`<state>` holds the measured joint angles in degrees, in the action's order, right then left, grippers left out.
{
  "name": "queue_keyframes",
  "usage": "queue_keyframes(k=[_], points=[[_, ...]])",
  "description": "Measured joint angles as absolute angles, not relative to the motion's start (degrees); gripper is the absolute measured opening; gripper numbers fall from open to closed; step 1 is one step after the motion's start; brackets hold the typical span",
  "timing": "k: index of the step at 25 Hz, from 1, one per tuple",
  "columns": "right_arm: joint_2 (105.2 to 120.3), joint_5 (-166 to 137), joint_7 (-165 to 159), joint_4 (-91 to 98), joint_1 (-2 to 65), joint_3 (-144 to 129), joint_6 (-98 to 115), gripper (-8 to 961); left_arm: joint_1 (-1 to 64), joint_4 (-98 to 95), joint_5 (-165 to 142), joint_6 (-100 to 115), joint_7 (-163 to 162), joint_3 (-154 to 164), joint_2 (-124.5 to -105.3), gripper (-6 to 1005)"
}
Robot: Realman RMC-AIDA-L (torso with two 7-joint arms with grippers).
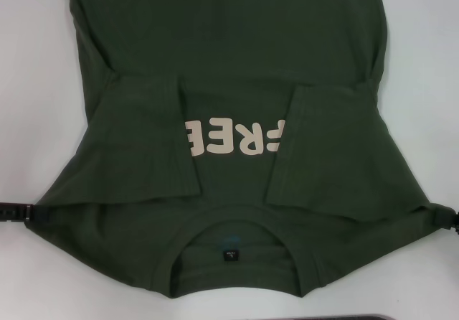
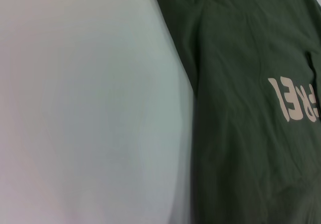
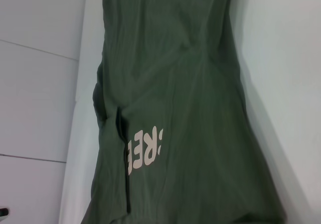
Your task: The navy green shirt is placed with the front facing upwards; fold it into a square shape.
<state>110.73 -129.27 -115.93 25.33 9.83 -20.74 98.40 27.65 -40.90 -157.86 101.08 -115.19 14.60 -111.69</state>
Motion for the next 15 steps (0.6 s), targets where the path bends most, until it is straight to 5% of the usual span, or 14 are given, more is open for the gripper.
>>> queue_keyframes(k=[15], points=[[111.0, -129.28, -115.93, 25.22, 9.84, -20.74, 98.67, 47, 28.36, -40.45, -157.87, 99.7, -115.94, 16.09, -111.88, 604]])
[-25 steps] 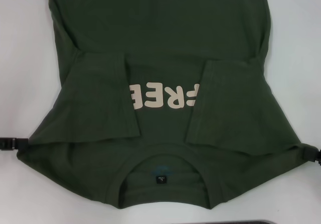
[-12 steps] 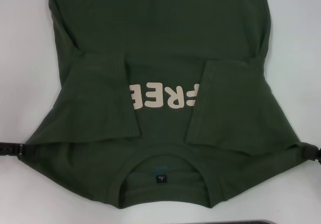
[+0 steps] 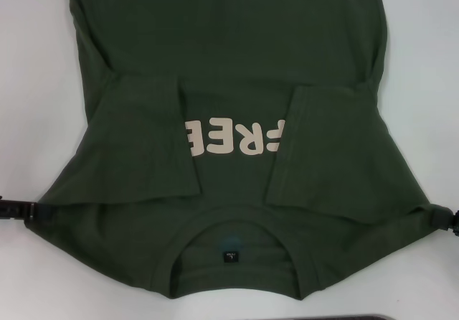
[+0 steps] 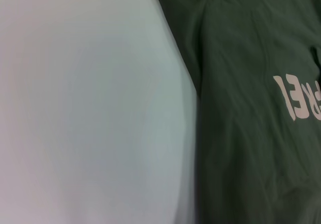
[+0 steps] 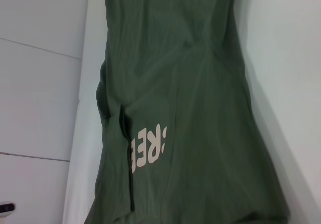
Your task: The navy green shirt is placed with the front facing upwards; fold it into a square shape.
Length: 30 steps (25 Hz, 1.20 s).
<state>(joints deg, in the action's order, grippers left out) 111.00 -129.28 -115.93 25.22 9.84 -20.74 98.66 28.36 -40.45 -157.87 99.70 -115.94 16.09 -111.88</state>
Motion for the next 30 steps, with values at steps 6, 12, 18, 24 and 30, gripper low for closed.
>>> queue_keyframes(k=[6, 12, 18, 24, 30], points=[[110.87, -129.25, -115.93, 25.22, 9.84, -20.74, 98.7, 47, 28.39, -40.43, -158.3, 98.91, -116.25, 16.16, -111.93, 600], [110.74, -129.09, -116.16, 25.36, 9.97, -20.74, 98.76, 47, 28.32, -39.69, -158.47, 96.88, -117.45, 16.14, -111.96, 382], [110.65, -129.04, -116.26, 25.43, 10.2, -20.36, 98.84, 48, 28.42, -38.71, -158.5, 97.32, -117.11, 16.17, -111.85, 191], [110.65, -129.02, -116.28, 25.5, 10.43, -20.26, 99.19, 49, 28.39, -38.29, -158.28, 98.23, -116.47, 15.99, -111.79, 77], [110.65, -129.02, -116.24, 25.48, 10.46, -20.21, 99.23, 48, 28.41, -37.45, -158.18, 98.5, -115.79, 15.95, -111.71, 0]])
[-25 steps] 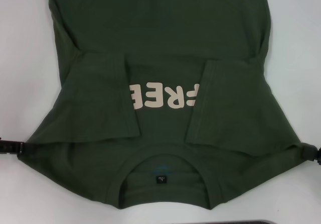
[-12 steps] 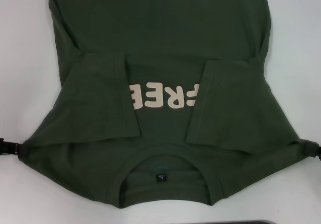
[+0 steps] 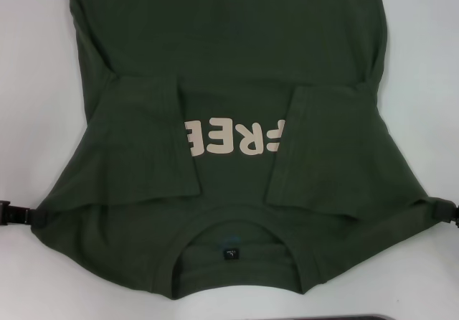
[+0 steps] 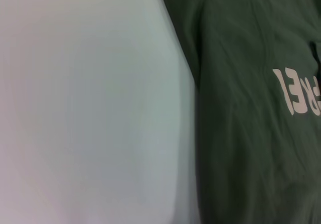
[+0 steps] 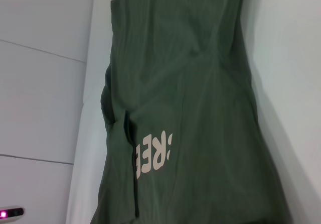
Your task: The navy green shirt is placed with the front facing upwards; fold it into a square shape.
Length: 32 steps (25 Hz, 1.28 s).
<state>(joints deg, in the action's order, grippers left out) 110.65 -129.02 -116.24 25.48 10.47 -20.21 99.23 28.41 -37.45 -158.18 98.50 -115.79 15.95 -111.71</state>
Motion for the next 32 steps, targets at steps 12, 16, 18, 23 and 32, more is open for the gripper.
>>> queue_keyframes(k=[12, 16, 18, 23, 32], points=[[111.1, -129.31, -114.72, 25.66, 7.88, -17.37, 99.2, 48, 27.38, -38.09, -158.46, 101.18, -112.38, 12.87, -110.82, -1], [111.22, -129.31, -114.22, 25.66, 7.38, -17.07, 99.06, 47, 27.2, -38.19, -158.96, 101.95, -111.96, 13.1, -110.65, -1], [111.27, -129.34, -113.89, 25.51, 7.18, -17.05, 98.96, 47, 27.13, -38.2, -159.16, 102.26, -111.77, 13.13, -110.64, -1], [111.27, -129.44, -113.55, 25.41, 6.66, -17.1, 99.08, 47, 26.67, -38.27, -159.59, 102.51, -111.29, 12.96, -110.63, -1], [111.36, -129.45, -112.17, 25.3, 5.04, -16.34, 99.17, 49, 26.18, -38.87, -159.93, 103.03, -110.76, 12.83, -110.74, -1]])
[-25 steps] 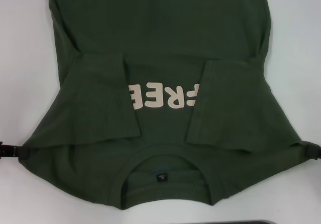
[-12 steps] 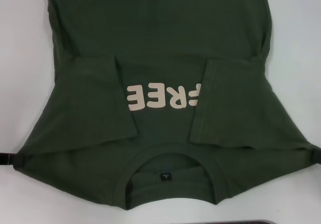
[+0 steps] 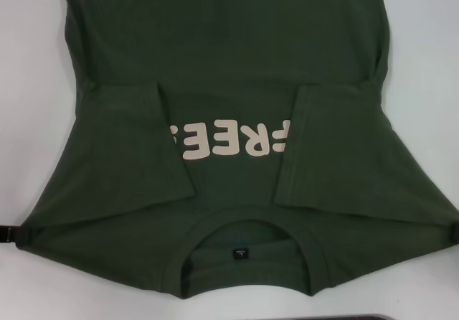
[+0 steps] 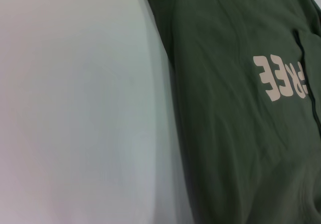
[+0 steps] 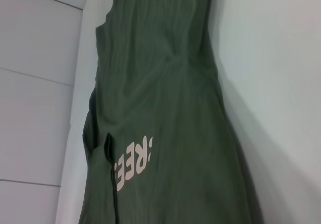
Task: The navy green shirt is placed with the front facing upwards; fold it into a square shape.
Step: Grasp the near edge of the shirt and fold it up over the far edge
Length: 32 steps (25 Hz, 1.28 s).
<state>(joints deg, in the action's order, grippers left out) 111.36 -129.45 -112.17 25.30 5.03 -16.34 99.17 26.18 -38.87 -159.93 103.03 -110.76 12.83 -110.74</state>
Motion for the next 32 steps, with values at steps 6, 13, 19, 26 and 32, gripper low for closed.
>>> queue_keyframes(k=[6, 13, 19, 26, 32], points=[[111.37, -129.45, -112.03, 25.25, 3.97, -15.82, 99.21, 49, 26.18, -38.94, -160.45, 103.09, -110.74, 12.94, -110.69, -2], [111.44, -129.47, -111.84, 25.31, 3.24, -15.82, 99.23, 49, 26.19, -38.97, -160.94, 103.46, -110.24, 12.97, -110.65, -2], [111.44, -129.46, -111.13, 25.25, 3.07, -16.11, 99.85, 49, 25.74, -39.03, -161.45, 104.75, -109.72, 12.84, -110.7, -2], [111.29, -129.38, -110.78, 25.63, 3.74, -15.1, 102.17, 48, 25.28, -39.35, -161.07, 106.99, -108.36, 12.0, -110.81, -2], [111.29, -129.43, -110.82, 25.66, 3.34, -13.43, 102.15, 48, 24.93, -39.72, -161.25, 107.74, -108.06, 10.37, -110.66, -2]])
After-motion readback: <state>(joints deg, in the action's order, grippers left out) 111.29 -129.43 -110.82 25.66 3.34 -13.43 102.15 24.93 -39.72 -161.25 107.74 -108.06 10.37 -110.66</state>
